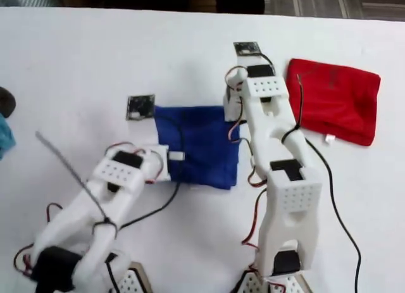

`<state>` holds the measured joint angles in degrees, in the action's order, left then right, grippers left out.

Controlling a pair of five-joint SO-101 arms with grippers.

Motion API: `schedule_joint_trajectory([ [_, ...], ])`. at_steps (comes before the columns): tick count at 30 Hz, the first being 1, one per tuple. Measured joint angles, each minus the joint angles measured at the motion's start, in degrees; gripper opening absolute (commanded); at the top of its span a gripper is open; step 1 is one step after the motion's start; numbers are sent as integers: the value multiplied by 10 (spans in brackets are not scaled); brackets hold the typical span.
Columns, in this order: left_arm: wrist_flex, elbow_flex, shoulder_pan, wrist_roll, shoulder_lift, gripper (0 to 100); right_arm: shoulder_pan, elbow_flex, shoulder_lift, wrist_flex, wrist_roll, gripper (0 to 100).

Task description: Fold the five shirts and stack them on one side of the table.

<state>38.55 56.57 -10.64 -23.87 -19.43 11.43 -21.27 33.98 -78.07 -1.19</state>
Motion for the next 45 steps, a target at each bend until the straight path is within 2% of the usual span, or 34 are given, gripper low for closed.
schedule_joint_trajectory([
  [6,-2,-14,4,-2,55,27,0,0,0,0,0,22],
  [15,7,-34,70,-3,65,27,12,-3,37,29,0,21],
  [21,29,-40,72,-2,65,27,12,-15,41,33,20,21],
  [29,49,-77,43,-2,67,27,10,-113,14,-76,22,24],
  [32,88,-119,43,-2,67,27,10,-119,-6,-106,23,28],
  [37,194,-207,43,-2,67,27,10,-120,-8,-127,23,127],
  [39,231,-236,43,-2,67,27,10,-120,-8,-129,23,127],
  [45,264,-261,87,-1,67,27,3,-125,-8,-130,23,120],
])
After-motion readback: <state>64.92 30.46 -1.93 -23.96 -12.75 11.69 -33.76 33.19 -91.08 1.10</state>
